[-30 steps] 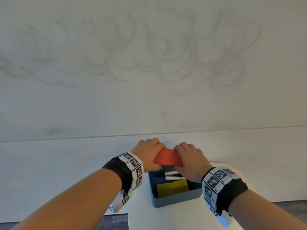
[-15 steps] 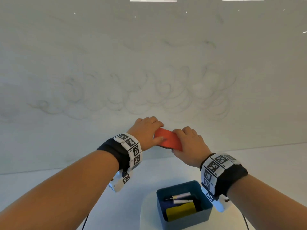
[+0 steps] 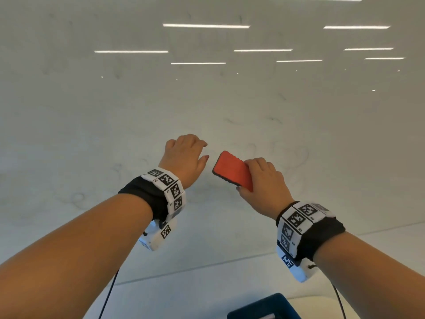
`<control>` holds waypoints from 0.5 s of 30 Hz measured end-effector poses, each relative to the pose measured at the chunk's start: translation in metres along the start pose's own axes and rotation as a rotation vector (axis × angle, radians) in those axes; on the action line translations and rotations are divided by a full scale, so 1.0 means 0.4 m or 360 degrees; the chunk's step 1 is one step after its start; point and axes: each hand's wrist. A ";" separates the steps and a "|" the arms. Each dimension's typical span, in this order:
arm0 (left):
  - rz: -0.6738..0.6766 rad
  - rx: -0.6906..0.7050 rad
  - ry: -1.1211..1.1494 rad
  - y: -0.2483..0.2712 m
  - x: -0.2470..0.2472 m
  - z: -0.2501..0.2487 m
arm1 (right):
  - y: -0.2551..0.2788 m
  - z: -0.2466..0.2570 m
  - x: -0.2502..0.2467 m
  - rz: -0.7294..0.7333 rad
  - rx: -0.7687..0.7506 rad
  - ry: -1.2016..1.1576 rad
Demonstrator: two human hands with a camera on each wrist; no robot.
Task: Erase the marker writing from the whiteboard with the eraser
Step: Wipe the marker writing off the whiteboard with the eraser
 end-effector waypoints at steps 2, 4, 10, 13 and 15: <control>-0.0065 -0.0016 -0.0013 -0.016 -0.026 0.009 | -0.014 0.004 -0.023 -0.0074 -0.0006 0.0000; -0.0113 -0.0033 -0.0027 -0.033 -0.051 0.014 | -0.032 0.003 -0.051 -0.0130 -0.0011 0.0038; -0.0163 -0.0107 -0.0120 -0.097 -0.118 0.028 | -0.095 -0.024 -0.154 -0.0253 -0.0038 0.0068; -0.0216 -0.0168 -0.0164 -0.131 -0.146 0.015 | -0.123 -0.062 -0.207 -0.0309 -0.0068 0.0084; -0.0258 -0.0199 -0.0180 -0.155 -0.160 -0.001 | -0.139 -0.093 -0.236 -0.0334 -0.0105 0.0112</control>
Point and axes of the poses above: each hand's wrist, its own y-axis away from the middle knuckle, its own x-axis out of the palm, z = x × y, and after that the axes turned 14 degrees about z, right-handed
